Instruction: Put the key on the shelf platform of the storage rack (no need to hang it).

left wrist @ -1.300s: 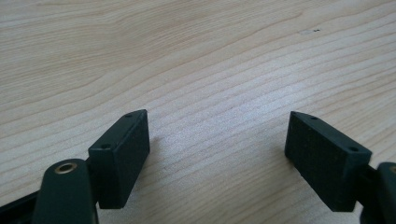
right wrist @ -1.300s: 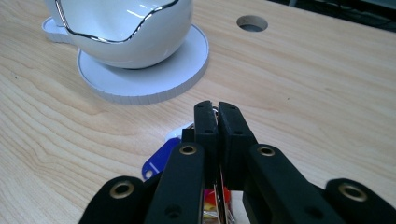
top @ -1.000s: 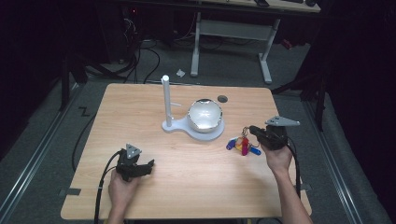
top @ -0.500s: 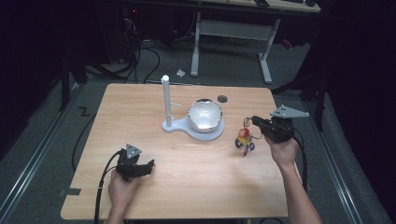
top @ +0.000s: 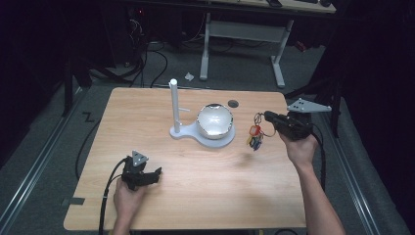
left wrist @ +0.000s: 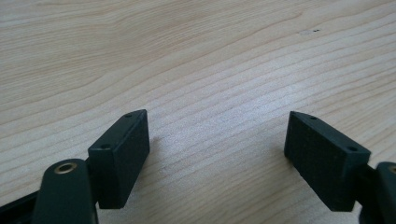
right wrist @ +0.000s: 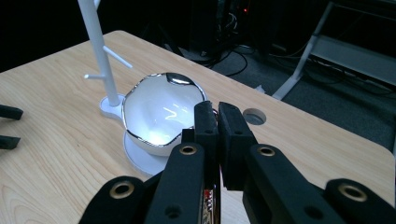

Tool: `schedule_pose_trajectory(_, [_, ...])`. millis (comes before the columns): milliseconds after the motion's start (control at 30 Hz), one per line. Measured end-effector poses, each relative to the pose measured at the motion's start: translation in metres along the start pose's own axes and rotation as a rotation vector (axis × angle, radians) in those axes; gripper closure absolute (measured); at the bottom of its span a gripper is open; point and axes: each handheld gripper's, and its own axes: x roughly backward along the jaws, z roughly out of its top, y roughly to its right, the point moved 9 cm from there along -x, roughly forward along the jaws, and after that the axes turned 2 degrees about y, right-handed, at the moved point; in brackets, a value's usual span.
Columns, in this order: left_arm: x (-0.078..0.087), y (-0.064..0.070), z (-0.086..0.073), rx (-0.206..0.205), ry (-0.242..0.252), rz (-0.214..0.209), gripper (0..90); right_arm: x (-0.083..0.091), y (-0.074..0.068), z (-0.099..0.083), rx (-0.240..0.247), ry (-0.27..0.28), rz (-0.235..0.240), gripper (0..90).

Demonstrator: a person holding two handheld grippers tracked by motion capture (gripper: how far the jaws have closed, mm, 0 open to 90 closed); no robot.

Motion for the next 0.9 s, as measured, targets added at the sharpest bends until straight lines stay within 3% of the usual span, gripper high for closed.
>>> schedule_pose_trajectory(900, [0.0, 0.0, 0.0, 0.0, -0.002, -0.002, 22.9, -0.008, -0.013, 0.053, 0.02, 0.03, 0.083, 87.9])
